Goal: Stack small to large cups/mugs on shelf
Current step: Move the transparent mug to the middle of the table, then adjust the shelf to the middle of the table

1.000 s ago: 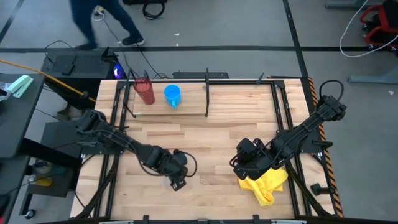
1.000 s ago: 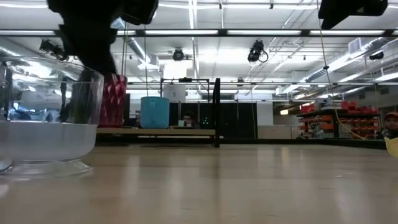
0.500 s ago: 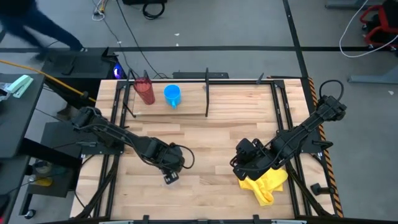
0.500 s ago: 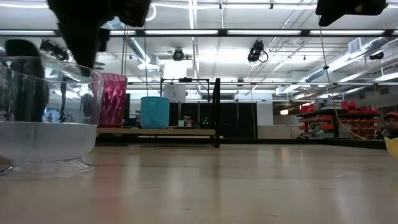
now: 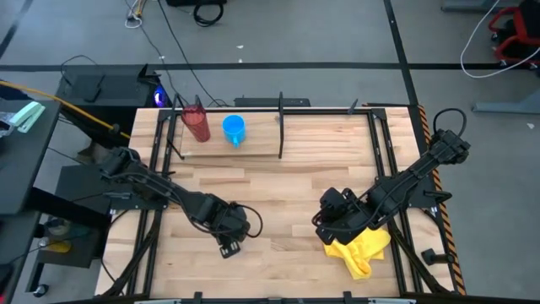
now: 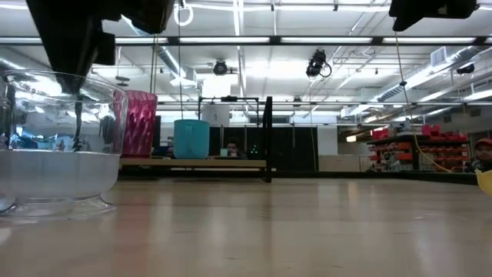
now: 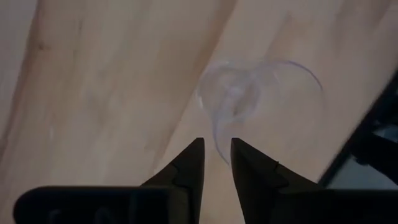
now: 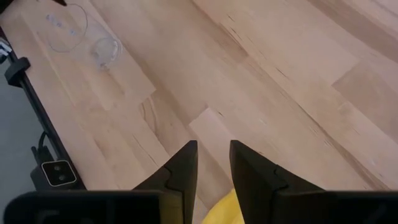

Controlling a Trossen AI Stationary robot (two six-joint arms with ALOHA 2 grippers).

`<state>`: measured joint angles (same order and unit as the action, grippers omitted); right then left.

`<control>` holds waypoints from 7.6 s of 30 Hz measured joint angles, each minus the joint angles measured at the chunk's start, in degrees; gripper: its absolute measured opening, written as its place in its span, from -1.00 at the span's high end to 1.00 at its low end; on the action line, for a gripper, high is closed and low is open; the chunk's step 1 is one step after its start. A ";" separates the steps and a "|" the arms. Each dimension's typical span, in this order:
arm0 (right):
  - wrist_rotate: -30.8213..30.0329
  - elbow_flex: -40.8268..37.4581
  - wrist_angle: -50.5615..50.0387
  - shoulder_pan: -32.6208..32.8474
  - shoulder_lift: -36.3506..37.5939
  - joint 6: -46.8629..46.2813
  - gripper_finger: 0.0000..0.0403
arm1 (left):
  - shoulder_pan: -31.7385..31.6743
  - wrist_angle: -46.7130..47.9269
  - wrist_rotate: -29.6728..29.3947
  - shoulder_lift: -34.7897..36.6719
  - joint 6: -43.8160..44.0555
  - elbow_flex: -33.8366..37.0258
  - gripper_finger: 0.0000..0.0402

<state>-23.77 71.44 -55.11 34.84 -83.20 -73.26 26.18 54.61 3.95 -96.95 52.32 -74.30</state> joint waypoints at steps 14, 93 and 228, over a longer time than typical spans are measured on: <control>-0.04 0.00 0.76 -0.35 0.00 0.00 0.50 | -0.44 -2.21 -2.25 -2.92 -0.19 0.04 0.44; 2.23 -10.97 24.73 -18.48 0.00 9.73 0.41 | -20.56 -14.97 -11.26 -4.65 11.09 0.03 0.70; 50.44 -21.10 55.60 -69.38 3.21 14.75 0.46 | -23.97 -14.28 -14.33 13.08 -2.41 5.68 0.71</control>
<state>26.67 50.33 0.48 -34.54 -79.98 -58.51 2.20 40.33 -10.38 -83.87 49.91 -68.62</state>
